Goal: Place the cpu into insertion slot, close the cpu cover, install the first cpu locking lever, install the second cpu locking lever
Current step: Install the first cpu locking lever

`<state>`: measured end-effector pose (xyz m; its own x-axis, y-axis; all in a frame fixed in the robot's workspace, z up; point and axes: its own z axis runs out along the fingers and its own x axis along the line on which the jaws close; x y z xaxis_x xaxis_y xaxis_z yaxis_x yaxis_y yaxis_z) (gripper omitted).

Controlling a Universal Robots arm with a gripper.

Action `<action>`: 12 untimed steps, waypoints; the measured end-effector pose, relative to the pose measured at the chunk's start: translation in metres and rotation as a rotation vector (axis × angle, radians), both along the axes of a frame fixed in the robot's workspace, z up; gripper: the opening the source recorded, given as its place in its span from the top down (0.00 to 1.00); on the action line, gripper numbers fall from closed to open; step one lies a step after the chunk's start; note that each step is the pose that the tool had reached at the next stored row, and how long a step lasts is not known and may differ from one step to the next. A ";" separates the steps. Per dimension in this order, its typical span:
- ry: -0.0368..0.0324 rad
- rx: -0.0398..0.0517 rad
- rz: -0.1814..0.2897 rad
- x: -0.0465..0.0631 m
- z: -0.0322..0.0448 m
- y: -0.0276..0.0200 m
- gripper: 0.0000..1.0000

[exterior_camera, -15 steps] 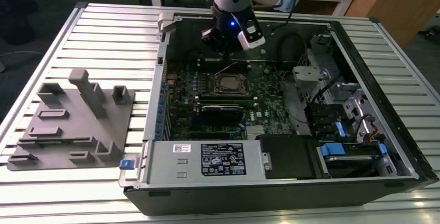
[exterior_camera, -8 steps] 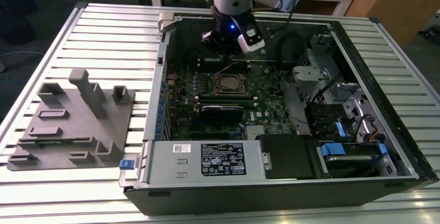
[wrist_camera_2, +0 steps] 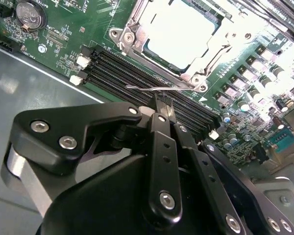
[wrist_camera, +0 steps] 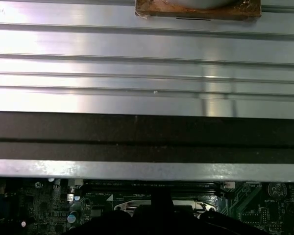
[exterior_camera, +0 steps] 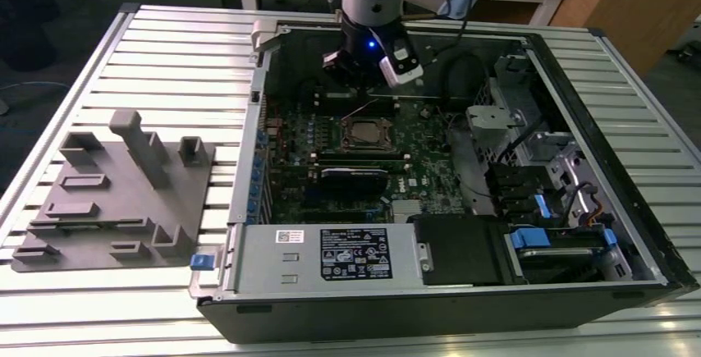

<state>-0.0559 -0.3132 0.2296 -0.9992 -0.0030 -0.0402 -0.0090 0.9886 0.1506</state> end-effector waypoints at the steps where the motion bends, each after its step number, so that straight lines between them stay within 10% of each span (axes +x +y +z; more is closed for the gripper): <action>1: -0.0002 0.0003 0.000 0.000 -0.0004 0.0000 0.89; 12: 0.0001 -0.0001 0.000 0.000 -0.0029 -0.0001 0.89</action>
<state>-0.0559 -0.3132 0.2267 -0.9992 -0.0030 -0.0401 -0.0090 0.9886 0.1505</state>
